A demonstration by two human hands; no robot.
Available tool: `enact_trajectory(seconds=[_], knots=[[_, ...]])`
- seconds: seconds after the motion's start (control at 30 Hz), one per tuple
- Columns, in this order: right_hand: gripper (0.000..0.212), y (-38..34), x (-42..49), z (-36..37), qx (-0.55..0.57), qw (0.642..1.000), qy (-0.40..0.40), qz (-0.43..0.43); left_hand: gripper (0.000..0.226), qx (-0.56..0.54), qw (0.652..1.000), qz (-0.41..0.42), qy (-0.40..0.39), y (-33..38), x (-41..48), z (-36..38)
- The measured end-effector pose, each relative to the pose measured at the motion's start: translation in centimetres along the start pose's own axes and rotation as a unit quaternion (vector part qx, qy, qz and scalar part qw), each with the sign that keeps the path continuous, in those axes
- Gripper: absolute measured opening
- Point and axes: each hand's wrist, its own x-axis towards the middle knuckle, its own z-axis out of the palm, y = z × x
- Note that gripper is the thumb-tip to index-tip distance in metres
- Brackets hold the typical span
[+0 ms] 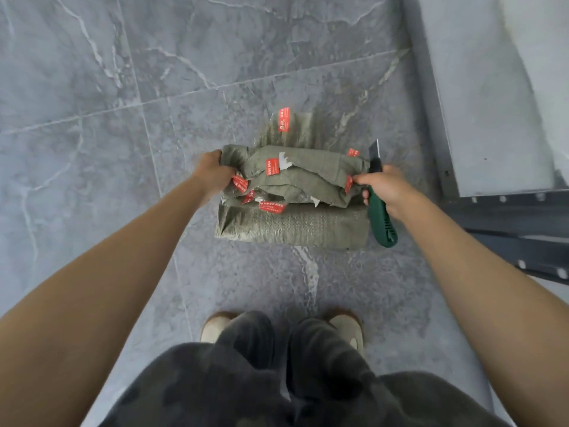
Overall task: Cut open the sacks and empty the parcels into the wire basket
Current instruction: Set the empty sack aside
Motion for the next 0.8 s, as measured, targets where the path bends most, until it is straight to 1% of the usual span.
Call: enact_trajectory(seconds=[0.1,0.2,0.27,0.43,0.57,0.67,0.77,0.8], knots=[[0.015,0.3,0.8,0.9,-0.023,0.999,0.036,0.004,0.034,0.004,1.0,-0.011,0.019,-0.3,0.9,1.1],[0.022,0.1,1.5,1.8,-0.048,0.994,0.095,-0.012,0.035,0.025,0.999,-0.013,0.037,-0.4,1.6,1.6],[0.026,-0.1,1.6,2.0,-0.059,0.991,0.117,-0.016,0.038,0.031,0.999,-0.015,0.04,-0.2,1.7,1.5],[0.022,-1.2,-0.5,0.7,-0.076,0.992,0.104,0.0,0.044,-0.045,0.998,-0.033,0.011,0.9,0.3,0.2],[0.02,-2.8,-4.4,-0.9,-0.079,0.992,0.099,0.009,0.044,-0.05,0.998,-0.032,0.0,2.6,-3.0,-2.0],[0.019,-3.9,-8.7,-1.8,-0.068,0.992,0.1,0.022,0.036,-0.079,0.996,-0.038,0.014,4.5,-6.8,-3.7],[0.011,-5.0,-14.2,-2.8,-0.049,0.995,0.078,0.039,0.036,-0.085,0.995,-0.056,0.022,6.7,-11.9,-5.6],[0.012,-5.7,-16.2,-3.1,-0.042,0.995,0.074,0.047,0.035,-0.078,0.995,-0.057,0.021,7.6,-13.8,-6.2]])
